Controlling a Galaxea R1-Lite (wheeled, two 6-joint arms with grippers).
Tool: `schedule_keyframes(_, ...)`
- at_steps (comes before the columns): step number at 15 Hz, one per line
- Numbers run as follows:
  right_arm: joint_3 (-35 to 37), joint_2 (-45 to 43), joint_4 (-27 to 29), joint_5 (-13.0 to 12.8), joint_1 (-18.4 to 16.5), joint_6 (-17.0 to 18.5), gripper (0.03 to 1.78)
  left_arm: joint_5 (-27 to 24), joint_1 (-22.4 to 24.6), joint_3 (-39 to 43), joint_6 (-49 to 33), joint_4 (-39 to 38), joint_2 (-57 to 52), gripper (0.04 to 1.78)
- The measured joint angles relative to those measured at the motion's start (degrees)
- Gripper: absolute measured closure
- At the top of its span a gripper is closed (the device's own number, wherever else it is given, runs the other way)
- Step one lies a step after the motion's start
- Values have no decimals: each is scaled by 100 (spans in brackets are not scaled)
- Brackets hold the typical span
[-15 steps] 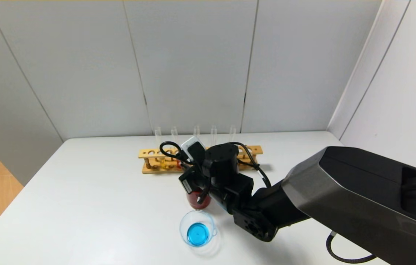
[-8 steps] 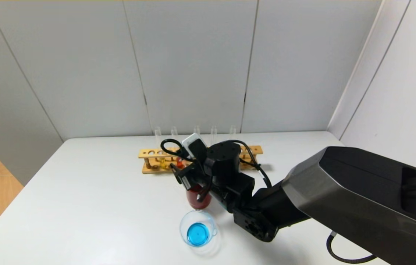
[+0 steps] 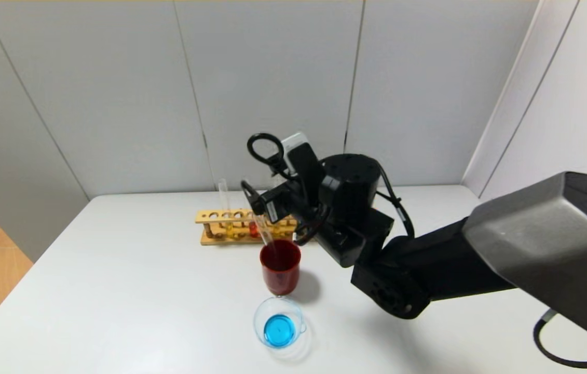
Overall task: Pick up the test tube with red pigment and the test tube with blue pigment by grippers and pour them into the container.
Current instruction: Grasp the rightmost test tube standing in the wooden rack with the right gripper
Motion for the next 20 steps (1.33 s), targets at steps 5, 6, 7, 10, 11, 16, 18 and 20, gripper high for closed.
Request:
schedule_keyframes(5,844,-913,395,-887,-549,132,6,-2,2,0,-2,0,0,7)
schedule_keyframes(6,1230,-1070,321,-929,-623,239,6,-2,2,0,-4,0,0,7)
schedule_keyframes(7,1615,-1202,172,-959,-684,366,6,-2,2,0,-4,0,0,7)
schedule_keyframes(10,2872,-1467,-581,-1035,-811,603,6,-2,2,0,0,-2,0,7)
schedule_keyframes(11,3291,-1508,-928,-1053,-830,625,6,0,2,0,-2,0,0,7)
schedule_keyframes(16,4406,-1523,-2199,-1056,-874,802,6,0,0,0,-6,0,0,7)
schedule_keyframes(18,4339,-1414,-2216,-1045,-872,827,6,-2,0,0,-4,0,0,7)
schedule_keyframes(20,4183,-1202,-2230,-1009,-833,845,6,0,0,0,0,-2,0,7)
